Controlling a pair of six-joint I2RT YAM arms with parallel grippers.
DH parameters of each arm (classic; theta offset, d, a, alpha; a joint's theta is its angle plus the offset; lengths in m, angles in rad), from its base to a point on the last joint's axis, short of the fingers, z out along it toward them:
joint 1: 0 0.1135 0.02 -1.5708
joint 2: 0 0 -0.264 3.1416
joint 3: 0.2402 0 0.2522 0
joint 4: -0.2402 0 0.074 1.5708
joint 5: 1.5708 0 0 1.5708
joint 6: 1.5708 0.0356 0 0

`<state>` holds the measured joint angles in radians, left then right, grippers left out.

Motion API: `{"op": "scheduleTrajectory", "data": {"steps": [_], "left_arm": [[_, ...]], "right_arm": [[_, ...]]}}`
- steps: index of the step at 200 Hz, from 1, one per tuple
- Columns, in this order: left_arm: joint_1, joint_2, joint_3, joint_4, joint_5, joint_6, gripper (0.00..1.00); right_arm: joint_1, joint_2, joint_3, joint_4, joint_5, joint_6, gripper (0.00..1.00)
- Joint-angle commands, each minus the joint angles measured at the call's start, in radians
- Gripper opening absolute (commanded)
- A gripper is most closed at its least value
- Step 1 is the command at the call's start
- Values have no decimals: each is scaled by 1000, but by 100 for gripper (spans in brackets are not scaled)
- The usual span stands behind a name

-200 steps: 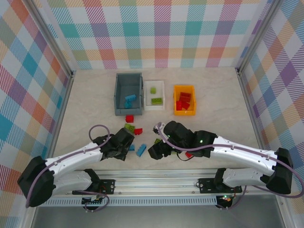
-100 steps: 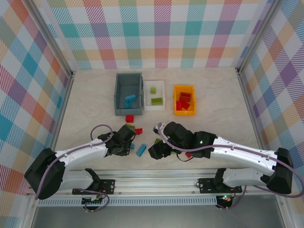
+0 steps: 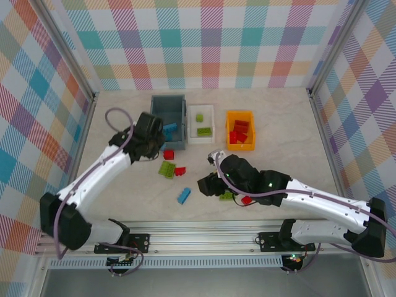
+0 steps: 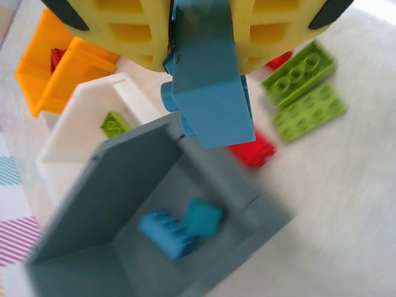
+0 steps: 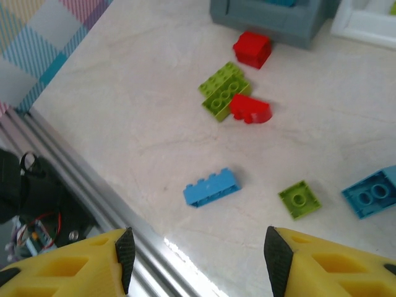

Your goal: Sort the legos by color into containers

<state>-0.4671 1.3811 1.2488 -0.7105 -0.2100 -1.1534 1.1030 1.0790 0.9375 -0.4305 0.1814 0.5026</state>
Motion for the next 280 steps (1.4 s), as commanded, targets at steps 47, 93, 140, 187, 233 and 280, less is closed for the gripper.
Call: {"op": "scheduleTrajectory", "data": {"steps": [47,93,140,187,233,280], "left_arm": [[97,503,460,-151,75,469,10],[119,671,561,-128,152,527,16],[122,632,523,-131,142,536,42],[120,486,481,-143,125,527,56],[66,205,347,-107,112,494,56],[-253,-116,53,29,100,459,57]], "right_arm": [[-88,17,73,118,20,53,61],[-93,19,66,92,7,54,61],[-104,26,43,25,46,97,61],[-119,-6,13,-129,143,205,62],[-127,-49,11,-337,256,322,63],[-130,26,10,-595,227,513,62]]}}
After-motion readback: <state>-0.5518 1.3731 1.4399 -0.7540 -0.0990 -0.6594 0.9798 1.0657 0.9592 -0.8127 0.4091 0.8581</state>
